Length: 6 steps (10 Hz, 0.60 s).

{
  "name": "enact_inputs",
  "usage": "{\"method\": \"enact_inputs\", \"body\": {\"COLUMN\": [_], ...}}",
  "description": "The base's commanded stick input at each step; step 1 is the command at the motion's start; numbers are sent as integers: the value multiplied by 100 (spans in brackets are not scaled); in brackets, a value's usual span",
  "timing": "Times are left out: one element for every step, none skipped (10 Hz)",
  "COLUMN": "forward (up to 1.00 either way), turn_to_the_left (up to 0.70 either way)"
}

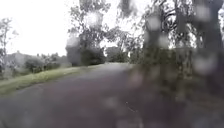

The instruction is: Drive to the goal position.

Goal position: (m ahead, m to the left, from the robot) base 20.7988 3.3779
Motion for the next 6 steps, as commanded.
{"method": "enact_inputs", "body": {"forward": [100,100,100,100,100,100], "turn_to_the_left": [0,0,0,0,0,0]}}
